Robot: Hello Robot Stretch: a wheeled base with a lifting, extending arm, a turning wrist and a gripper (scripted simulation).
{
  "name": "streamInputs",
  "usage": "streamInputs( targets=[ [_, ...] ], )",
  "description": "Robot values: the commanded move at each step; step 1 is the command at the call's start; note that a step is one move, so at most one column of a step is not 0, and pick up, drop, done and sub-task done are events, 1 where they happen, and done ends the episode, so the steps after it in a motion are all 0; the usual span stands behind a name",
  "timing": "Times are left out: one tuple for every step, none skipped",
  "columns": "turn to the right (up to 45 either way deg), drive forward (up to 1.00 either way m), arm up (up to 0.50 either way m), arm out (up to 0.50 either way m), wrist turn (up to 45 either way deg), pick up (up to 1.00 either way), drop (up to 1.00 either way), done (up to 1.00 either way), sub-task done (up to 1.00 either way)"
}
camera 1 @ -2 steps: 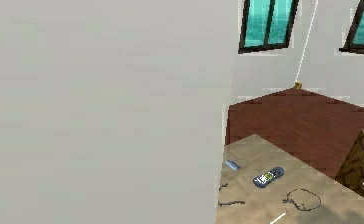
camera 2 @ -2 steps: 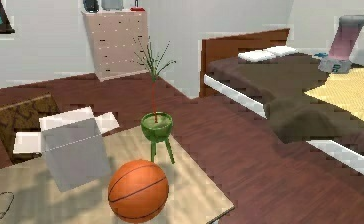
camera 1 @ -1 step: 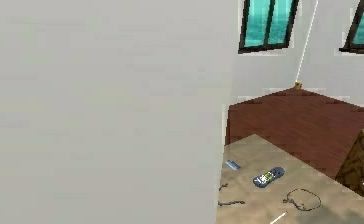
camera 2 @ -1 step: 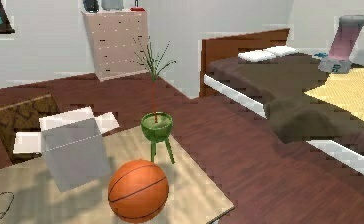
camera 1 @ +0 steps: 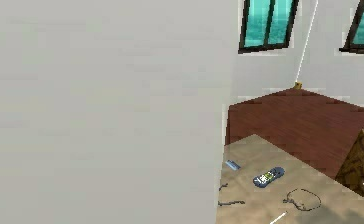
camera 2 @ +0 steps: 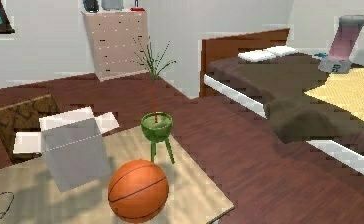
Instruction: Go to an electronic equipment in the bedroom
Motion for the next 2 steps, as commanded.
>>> streamInputs(
  targets=[
    [45.0,0.0,0.0,0.0,0.0,0.0,0.0,0.0,0.0],
    [45.0,0.0,0.0,0.0,0.0,0.0,0.0,0.0,0.0]
  ],
)
